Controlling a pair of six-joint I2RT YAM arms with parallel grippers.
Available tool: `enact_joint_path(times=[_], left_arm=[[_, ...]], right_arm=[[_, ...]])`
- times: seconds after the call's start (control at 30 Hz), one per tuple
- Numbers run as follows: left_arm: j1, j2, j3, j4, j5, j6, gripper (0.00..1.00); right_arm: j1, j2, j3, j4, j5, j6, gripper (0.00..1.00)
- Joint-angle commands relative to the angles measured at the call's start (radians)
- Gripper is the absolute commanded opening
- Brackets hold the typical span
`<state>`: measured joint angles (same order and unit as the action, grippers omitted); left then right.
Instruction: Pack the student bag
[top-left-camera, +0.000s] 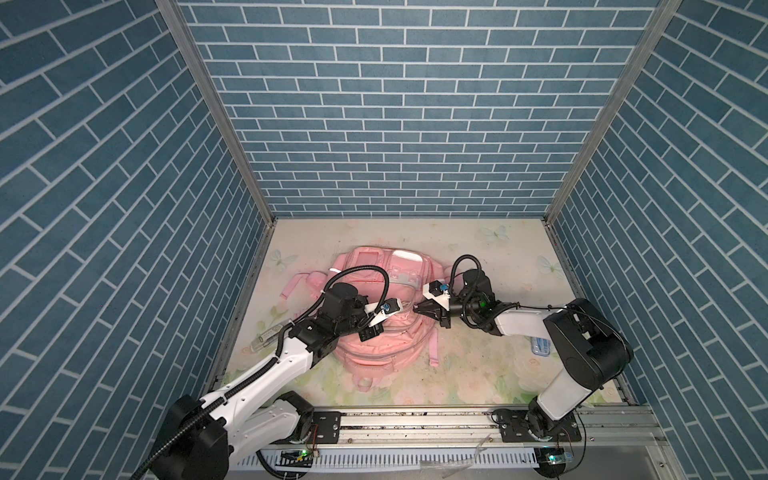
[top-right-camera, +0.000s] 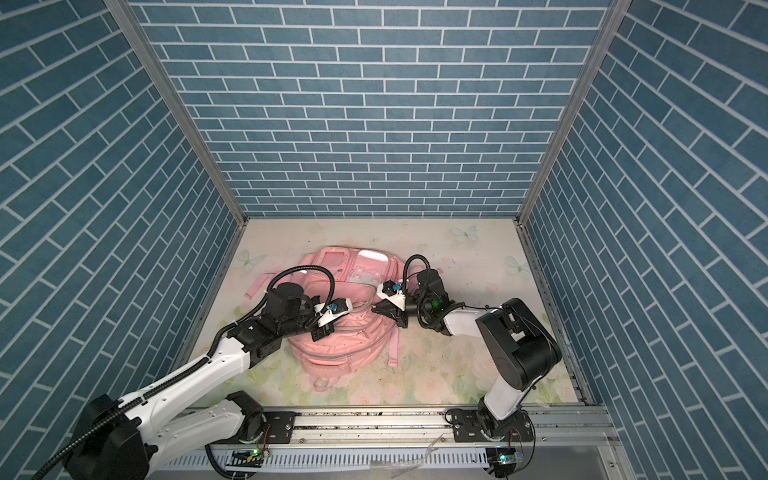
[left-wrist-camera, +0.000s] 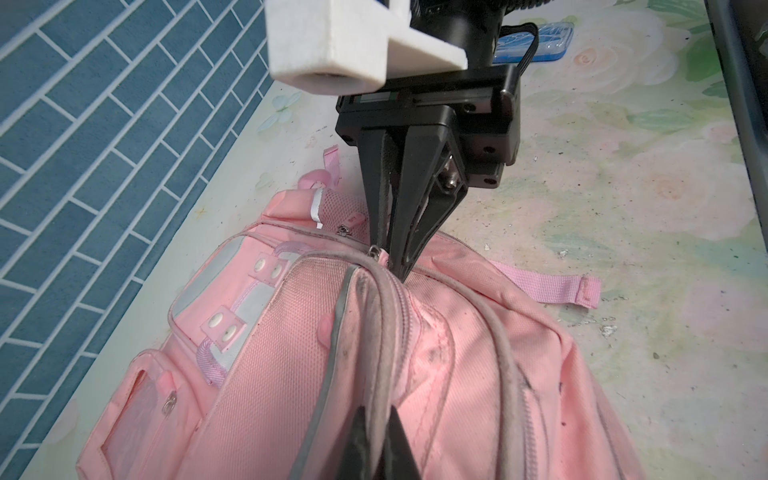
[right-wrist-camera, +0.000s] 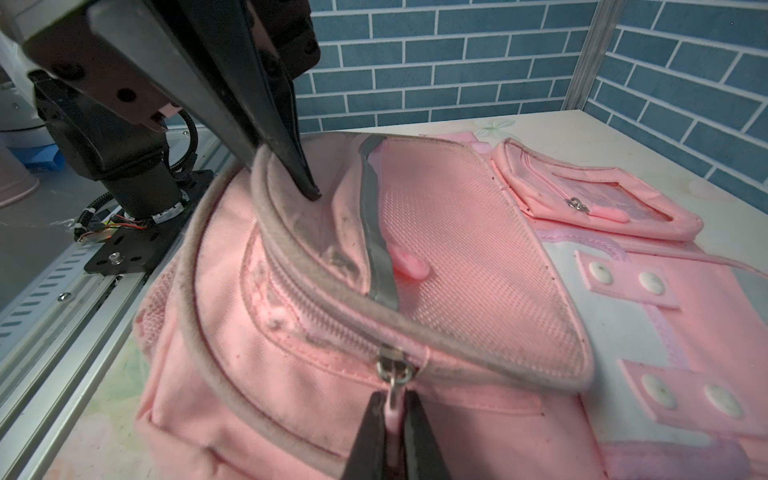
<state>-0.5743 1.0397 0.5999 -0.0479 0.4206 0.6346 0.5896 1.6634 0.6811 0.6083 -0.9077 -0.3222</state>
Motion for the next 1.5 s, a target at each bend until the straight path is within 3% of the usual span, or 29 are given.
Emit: enact_joint_path(times=[0.0, 0.13, 0.3, 0.5, 0.63, 0.77, 0.83, 1.03, 1.2, 1.47], left_arm=[[0.015, -0.022, 0.047, 0.099, -0.025, -0.035, 0.0], [-0.007, -0.01, 0.055, 0.106, -0.061, -0.152, 0.0], [-0.238, 0.05, 0.079, 0.139, -0.38, -0.297, 0.0], [-0.313, 0.23, 0.268, 0.125, -0.572, -0.643, 0.0], [-0.331, 0.361, 0.431, 0.037, -0.563, -0.759, 0.03], [-0.335, 0.405, 0.538, -0.062, -0.575, -0.864, 0.37], [-0.333, 0.41, 0.575, -0.12, -0.583, -0.894, 0.48], [-0.317, 0.497, 0.752, -0.345, -0.602, -1.028, 0.54], [-0.312, 0.661, 0.952, -0.552, -0.568, -1.103, 0.61], [-0.312, 0.901, 1.238, -0.791, -0.545, -1.171, 0.62]], right_arm=[[0.008, -0.037, -0.021, 0.016, 0.006, 0.044, 0.07], [0.005, -0.064, -0.022, -0.016, 0.048, 0.109, 0.03], [-0.051, -0.149, -0.009, -0.164, 0.115, 0.181, 0.0], [-0.109, -0.278, -0.014, -0.395, 0.214, 0.114, 0.0], [-0.109, -0.353, -0.085, -0.389, 0.208, 0.105, 0.0], [-0.099, -0.402, -0.136, -0.372, 0.231, 0.13, 0.0], [-0.099, -0.424, -0.161, -0.354, 0.266, 0.139, 0.0], [-0.095, -0.442, -0.201, -0.299, 0.314, 0.136, 0.0], [-0.06, -0.471, -0.259, -0.18, 0.375, 0.141, 0.0], [0.002, -0.489, -0.339, -0.028, 0.453, 0.1, 0.0]])
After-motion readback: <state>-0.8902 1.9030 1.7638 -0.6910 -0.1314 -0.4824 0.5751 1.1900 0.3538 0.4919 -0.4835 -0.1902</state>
